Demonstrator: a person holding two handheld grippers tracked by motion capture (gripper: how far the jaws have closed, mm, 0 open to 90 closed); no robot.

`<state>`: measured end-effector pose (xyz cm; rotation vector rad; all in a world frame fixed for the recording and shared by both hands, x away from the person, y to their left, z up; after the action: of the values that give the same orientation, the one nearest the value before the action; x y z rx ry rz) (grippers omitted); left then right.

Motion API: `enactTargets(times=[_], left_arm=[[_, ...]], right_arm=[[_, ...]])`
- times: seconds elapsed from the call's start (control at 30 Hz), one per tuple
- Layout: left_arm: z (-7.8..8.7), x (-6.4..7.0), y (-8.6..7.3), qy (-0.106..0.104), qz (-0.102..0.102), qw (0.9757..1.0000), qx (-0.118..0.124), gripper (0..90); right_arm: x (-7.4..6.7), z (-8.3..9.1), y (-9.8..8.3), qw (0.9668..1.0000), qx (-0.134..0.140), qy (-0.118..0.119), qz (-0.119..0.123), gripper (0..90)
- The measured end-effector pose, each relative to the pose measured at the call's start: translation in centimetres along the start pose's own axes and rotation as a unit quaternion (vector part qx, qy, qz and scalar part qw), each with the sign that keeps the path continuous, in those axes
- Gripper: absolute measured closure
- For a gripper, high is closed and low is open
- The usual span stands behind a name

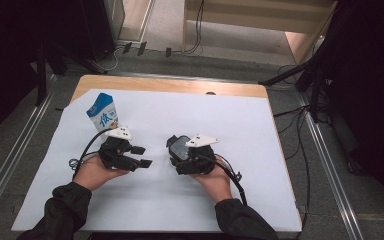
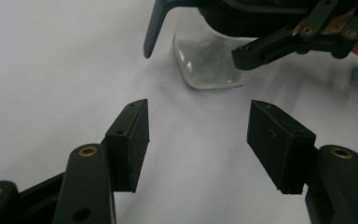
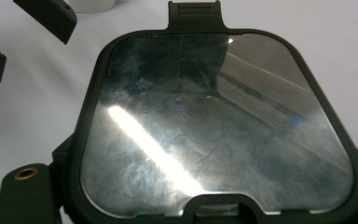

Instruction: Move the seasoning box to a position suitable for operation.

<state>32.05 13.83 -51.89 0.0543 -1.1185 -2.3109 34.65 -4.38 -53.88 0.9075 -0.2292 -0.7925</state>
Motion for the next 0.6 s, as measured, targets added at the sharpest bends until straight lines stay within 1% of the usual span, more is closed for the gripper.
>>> enactTargets(times=[0.03, 0.13, 0.17, 0.23, 0.27, 0.37, 0.43, 0.47, 0.5, 0.57, 0.6], left_arm=[[0.0, 0.0, 0.0, 0.000, 0.000, 1.0000, 0.000, 40.1], [0.2, 0.0, -0.2, 0.005, 0.001, 1.0000, 0.001, 40.1], [0.2, 0.0, -0.4, 0.006, 0.001, 1.0000, -0.002, 40.1], [0.4, 0.0, -0.8, 0.008, 0.002, 0.9999, -0.006, 39.9], [0.5, 0.0, -0.9, 0.013, 0.002, 0.9999, -0.006, 39.9], [1.1, 0.0, -1.3, 0.017, 0.006, 0.9998, -0.004, 39.8], [1.3, 0.0, -1.5, 0.019, 0.008, 0.9998, 0.000, 39.7], [1.4, -0.1, -1.5, 0.023, 0.010, 0.9997, 0.000, 39.7], [1.4, -0.1, -1.6, 0.022, 0.012, 0.9997, 0.002, 39.6], [1.4, -0.1, -1.6, 0.022, 0.011, 0.9997, 0.000, 39.4], [1.4, -0.1, -1.6, 0.022, 0.010, 0.9997, -0.002, 39.2]], right_arm=[[0.0, 0.0, 0.0, 1.0000, 0.000, 0.000, 0.000, 16.5], [-0.3, -0.7, 0.1, 0.9999, 0.000, 0.001, 0.014, 16.5], [-0.3, -0.7, 0.1, 0.9999, 0.000, 0.001, 0.014, 16.5], [-0.4, -0.9, 0.2, 0.9998, 0.004, -0.001, 0.021, 16.4], [-0.4, -1.0, 0.2, 0.9996, 0.006, 0.000, 0.028, 16.4], [-0.4, -1.3, 0.2, 0.9995, 0.013, -0.001, 0.027, 16.3], [-0.4, -1.3, 0.2, 0.9995, 0.011, 0.002, 0.029, 15.9], [-0.4, -1.4, 0.2, 0.9996, 0.008, 0.005, 0.027, 15.6], [-0.4, -1.4, 0.2, 0.9997, 0.005, 0.008, 0.023, 15.0], [-0.3, -1.4, 0.3, 0.9998, 0.000, 0.019, 0.002, 12.6], [-0.2, -1.3, 0.4, 0.9999, -0.003, 0.015, -0.004, 9.0]])
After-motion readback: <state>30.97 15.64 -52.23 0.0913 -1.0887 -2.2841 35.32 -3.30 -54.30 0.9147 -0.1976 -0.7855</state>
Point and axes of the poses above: each handheld gripper's, and its own axes: z roughly backward along the jaws, y roughly out of its top, x roughly to its right, the point moved 7 cm from there along -z, roughly forward along the jaws, and after that the axes turned 6 degrees about -z, right-handed, at the moved point
